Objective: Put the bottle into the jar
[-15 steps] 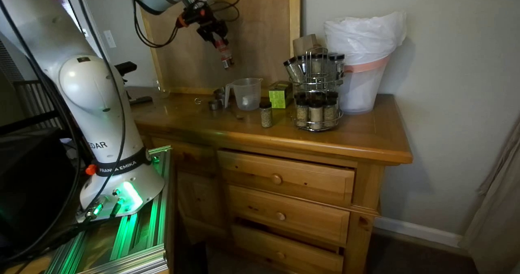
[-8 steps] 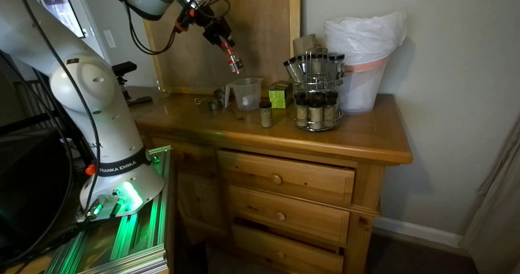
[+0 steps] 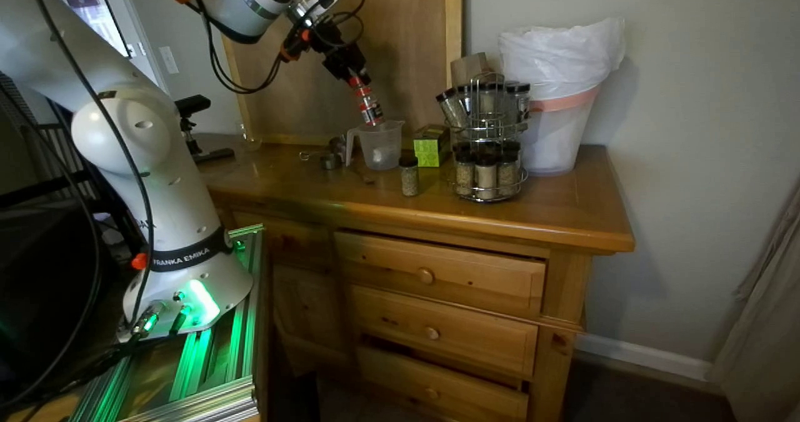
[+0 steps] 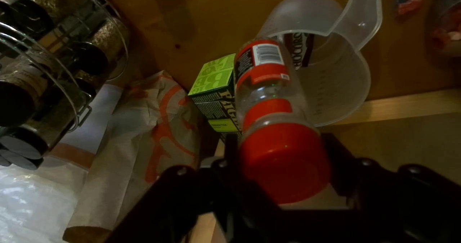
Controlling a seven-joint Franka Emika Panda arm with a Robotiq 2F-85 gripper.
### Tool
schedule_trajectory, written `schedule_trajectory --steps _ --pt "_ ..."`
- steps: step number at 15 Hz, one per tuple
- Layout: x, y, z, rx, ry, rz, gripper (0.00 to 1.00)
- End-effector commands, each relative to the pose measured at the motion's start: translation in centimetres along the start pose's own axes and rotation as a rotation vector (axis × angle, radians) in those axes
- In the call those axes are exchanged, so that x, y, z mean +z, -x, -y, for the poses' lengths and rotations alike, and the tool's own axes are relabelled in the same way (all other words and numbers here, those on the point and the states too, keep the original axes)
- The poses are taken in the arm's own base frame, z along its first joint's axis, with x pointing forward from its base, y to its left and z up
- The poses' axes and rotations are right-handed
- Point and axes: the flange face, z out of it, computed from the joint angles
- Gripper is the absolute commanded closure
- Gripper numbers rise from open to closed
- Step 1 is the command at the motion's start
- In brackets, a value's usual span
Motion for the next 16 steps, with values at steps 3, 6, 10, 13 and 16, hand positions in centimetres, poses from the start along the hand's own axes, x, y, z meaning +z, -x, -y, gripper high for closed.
schedule_trajectory --steps 3,6,10,13,16 --pt "0.7 -0.2 2.2 -0.031 -0.066 -0.011 0.67" --pt "2.4 0.3 3.5 -0.045 -0.121 0.017 0.67" --pt "5.2 0.5 4.1 -0.069 -0.197 -0.011 0.61" --pt "6.1 0.2 3.8 -0.055 -0.214 -0.026 0.1" --pt "4.0 -0.4 3.4 -0.05 -0.179 -0.065 0.0"
